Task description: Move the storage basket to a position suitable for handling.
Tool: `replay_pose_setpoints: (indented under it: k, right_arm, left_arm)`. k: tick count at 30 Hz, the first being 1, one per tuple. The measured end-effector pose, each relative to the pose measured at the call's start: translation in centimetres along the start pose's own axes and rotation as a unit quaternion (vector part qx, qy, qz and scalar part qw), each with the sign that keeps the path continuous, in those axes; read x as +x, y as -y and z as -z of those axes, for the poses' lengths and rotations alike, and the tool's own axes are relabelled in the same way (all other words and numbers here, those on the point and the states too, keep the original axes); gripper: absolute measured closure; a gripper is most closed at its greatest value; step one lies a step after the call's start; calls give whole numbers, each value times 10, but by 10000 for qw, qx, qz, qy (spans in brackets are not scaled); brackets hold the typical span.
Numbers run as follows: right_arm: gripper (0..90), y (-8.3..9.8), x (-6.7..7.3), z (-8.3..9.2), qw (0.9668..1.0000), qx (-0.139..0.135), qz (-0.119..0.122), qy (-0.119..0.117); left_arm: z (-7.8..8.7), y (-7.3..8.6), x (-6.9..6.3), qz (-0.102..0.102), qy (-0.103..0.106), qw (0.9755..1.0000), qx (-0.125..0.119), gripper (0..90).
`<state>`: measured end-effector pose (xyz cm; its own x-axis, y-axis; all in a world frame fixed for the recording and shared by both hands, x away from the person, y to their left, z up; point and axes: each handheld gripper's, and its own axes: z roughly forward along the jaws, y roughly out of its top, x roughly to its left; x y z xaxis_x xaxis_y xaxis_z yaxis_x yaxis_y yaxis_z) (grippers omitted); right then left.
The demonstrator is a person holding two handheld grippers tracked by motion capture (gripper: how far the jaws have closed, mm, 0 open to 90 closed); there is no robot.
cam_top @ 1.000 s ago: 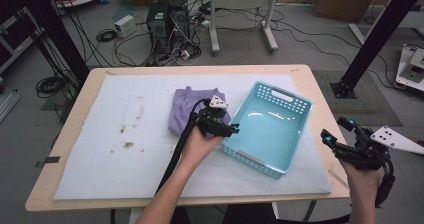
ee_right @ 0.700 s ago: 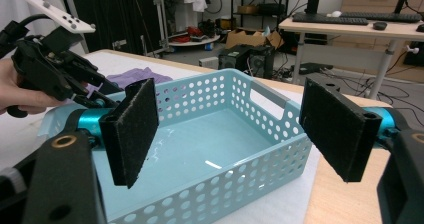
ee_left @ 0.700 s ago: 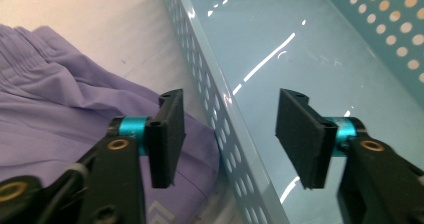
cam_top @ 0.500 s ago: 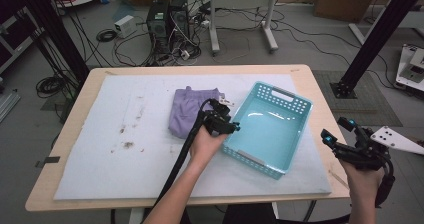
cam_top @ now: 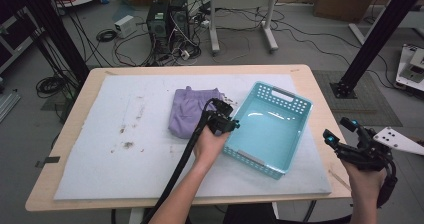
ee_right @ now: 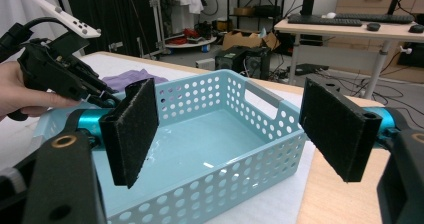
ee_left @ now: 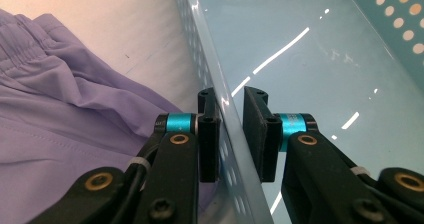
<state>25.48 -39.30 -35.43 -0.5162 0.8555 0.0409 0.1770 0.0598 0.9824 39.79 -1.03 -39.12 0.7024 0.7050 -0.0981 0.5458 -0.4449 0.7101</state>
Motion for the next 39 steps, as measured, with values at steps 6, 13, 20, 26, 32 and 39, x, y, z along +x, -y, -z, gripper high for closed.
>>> replay_pose_setpoints:
  k: [6, 13, 20, 26, 32, 39]
  right_arm:
    - [243, 0, 1, 0, 10000, 27, -29, 5]
    - [243, 0, 1, -1, 10000, 28, -2, 8]
    - [243, 1, -1, 0, 10000, 20, -4, 19]
    - [243, 1, -2, 1, 10000, 8, -33, 41]
    - [244, 1, -1, 0, 10000, 16, -27, 26]
    - [244, 1, -1, -1, 10000, 29, -59, 50]
  left_arm:
    - [-1, -1, -2, 84, -92, 9999, 20, 791]
    - [5, -1, 3, 377, -87, 9991, -185, 846]
    - [12, -3, 0, 347, -77, 9985, -405, 850]
    - [21, -4, 4, 394, -60, 9977, -541, 851]
    - [34, -4, 12, 529, -2, 9961, -705, 852]
    - [53, -2, 24, 635, -78, 9932, -973, 852]
